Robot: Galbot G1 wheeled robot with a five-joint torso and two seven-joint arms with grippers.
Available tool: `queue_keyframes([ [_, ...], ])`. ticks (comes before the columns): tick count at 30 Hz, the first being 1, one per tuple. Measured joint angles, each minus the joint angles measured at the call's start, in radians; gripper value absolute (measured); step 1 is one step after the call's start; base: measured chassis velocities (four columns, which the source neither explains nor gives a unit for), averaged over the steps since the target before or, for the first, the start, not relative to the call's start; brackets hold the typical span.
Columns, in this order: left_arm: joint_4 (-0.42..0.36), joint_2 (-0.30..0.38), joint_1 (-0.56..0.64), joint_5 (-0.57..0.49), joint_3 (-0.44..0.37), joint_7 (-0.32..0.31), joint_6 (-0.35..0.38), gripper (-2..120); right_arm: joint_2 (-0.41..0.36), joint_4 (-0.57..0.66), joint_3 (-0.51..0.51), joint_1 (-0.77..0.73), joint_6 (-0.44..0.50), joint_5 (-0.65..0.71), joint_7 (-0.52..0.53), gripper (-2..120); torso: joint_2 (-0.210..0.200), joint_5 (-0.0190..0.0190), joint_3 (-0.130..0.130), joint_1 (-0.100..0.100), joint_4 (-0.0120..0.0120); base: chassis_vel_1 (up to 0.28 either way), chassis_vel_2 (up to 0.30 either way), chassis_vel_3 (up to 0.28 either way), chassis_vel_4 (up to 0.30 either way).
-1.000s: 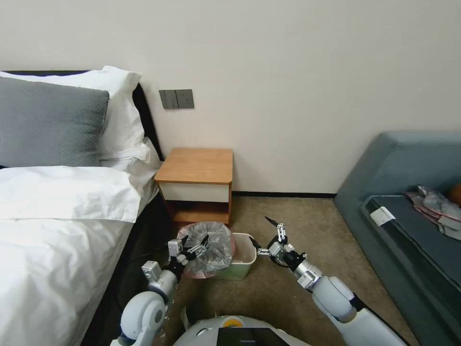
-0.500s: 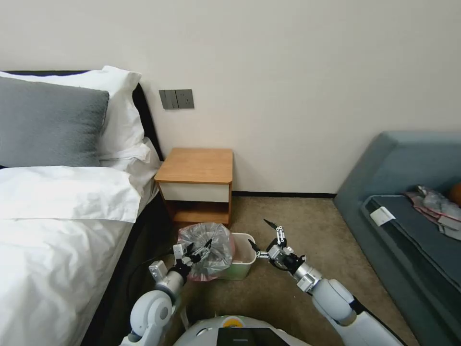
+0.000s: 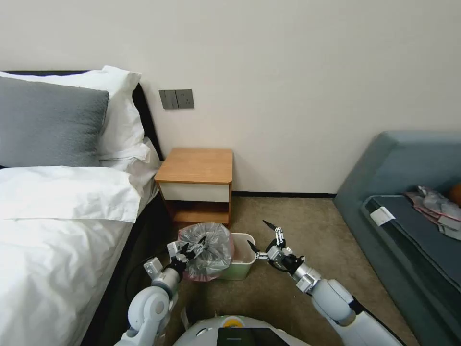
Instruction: Pick up the garbage bag from the table and place it over the trash can.
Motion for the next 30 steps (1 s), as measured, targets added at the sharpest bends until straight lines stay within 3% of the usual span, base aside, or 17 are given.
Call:
queue_keyframes([
  [6,0.025,-0.006,-0.017,0.096,0.002,-0.022,0.075,93,0.007,-0.002,0.0,-0.005,0.0,-0.003,0.0,100,0.0,0.0,0.0,0.0,-0.0001,0.0,0.0,0.0,0.0],
  [10,0.032,-0.011,-0.023,0.154,0.001,0.023,0.135,93,0.009,-0.002,0.003,-0.007,0.001,-0.003,0.001,100,0.0,-0.0001,0.0,0.0,-0.0001,0.0,0.0,0.0,0.0],
  [14,0.031,-0.024,-0.023,0.184,0.003,0.059,0.155,93,0.013,-0.003,0.004,-0.01,0.002,-0.002,0.003,100,0.0,0.0,0.0,0.0,-0.0001,0.0,0.0,0.0,0.0],
  [20,0.029,-0.038,-0.026,0.189,0.009,0.064,0.156,91,0.017,-0.004,0.003,-0.009,0.002,-0.002,0.004,100,0.0,-0.0001,0.0,0.0,-0.0001,0.0,0.0,0.0,0.0],
  [25,0.023,-0.046,-0.017,0.188,0.003,0.056,0.121,80,0.022,-0.011,0.003,-0.009,0.005,-0.005,0.004,100,0.0,0.0,0.0,0.0,0.0,0.0,0.0,0.0,0.0],
  [30,0.034,-0.05,-0.018,0.198,-0.002,0.053,0.107,59,0.028,-0.015,-0.005,-0.002,0.005,-0.008,0.004,100,0.0,0.0,0.0,0.0,0.0,0.0,0.0,0.0,0.0],
])
